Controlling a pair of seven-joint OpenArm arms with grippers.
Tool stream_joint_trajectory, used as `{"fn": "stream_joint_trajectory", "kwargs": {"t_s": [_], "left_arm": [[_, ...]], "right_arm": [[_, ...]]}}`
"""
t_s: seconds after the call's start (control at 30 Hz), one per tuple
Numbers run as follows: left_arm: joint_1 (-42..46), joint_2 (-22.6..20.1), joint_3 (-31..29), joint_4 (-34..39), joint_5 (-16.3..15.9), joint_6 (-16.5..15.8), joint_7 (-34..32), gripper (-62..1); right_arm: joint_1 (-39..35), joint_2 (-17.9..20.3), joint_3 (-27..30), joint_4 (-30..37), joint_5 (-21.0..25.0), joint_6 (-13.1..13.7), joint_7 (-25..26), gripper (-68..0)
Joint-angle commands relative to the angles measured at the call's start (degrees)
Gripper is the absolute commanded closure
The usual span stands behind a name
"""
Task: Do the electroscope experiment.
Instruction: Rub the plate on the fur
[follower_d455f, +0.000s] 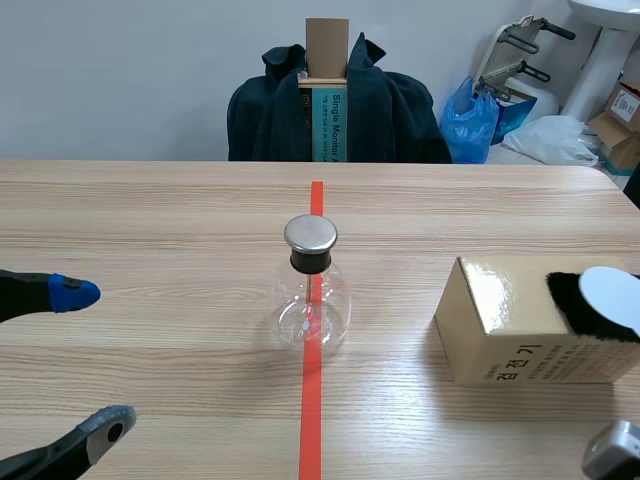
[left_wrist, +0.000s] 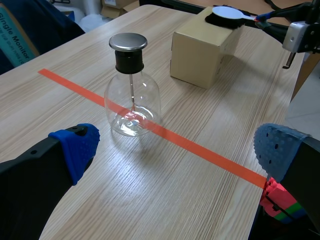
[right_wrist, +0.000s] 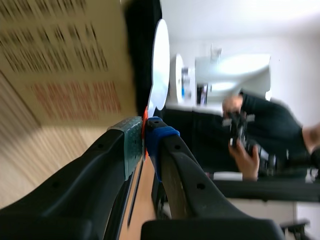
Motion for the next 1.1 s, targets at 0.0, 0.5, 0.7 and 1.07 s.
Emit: {"fn": "stream_joint_trajectory", "kwargs": {"t_s": [0.0,0.5,0.7,1.07], "left_arm": [[-0.4,0.6,0.1,0.4,-0.4,0.3,-0.8,-62.3],[-0.4,1.4,0.1,0.4,-0.4,0.3,-0.8,-62.3],[-0.4,1.4,0.1,0.4,-0.4,0.3,-0.8,-62.3],[-0.4,1.4,0.1,0.4,-0.4,0.3,-0.8,-62.3]], "right_arm": [[-0.4,1.5,0.5,0.5,0.0,-3.3,2.2,-1.1],[-1.2,1.5,-1.2,0.5,0.4,-3.3,7.2,-1.1],[-1.2,1.7,0.8,0.5,3.3,-3.3,-1.0,-1.1],[-1.1,1.8,0.5,0.6,3.0,-3.3,1.9,-1.1]]}}
